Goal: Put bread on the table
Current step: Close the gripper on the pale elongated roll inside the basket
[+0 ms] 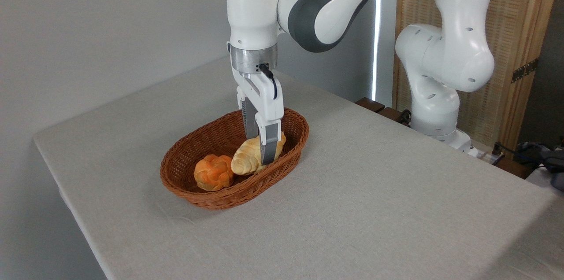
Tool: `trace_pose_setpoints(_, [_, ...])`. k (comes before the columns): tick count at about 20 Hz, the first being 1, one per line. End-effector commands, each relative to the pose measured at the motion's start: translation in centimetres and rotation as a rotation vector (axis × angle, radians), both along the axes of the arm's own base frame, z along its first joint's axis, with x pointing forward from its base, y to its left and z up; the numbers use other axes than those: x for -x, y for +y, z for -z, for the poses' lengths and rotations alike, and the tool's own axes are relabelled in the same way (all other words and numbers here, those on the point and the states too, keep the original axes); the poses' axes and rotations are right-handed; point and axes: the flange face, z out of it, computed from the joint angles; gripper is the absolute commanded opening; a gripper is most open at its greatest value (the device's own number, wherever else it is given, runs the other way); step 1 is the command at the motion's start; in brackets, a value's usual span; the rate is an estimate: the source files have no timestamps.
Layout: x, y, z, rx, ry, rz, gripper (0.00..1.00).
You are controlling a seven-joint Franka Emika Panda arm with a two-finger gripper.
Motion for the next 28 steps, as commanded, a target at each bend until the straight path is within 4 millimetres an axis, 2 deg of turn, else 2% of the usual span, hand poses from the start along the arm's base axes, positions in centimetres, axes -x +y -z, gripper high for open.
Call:
trace_pose_setpoints(1, [0.85,0.97,0.97,-0.018,0.001,0.094,1.0])
trace_pose_setpoints(4, [0.85,0.96,0.97,-0.013,0.002,0.08,0.99])
trace_pose_setpoints(8, [0.85,0.73,0.91,0.003,0.004,0.0,0.93])
trace_pose_setpoints(10, [0.88,0.6,0.91,0.021,0.01,-0.03,0.85])
trace_pose_setpoints(11, [0.91,0.47,0.9,0.041,0.015,-0.042,0.74])
trace_pose_setpoints(14, [0.93,0.37,0.89,0.07,0.023,-0.061,0.58])
trace_pose_setpoints(16, [0.97,0.36,0.84,0.075,0.025,-0.064,0.54])
trace_pose_setpoints(28, [1.1,0.3,0.75,0.074,0.032,-0.06,0.51])
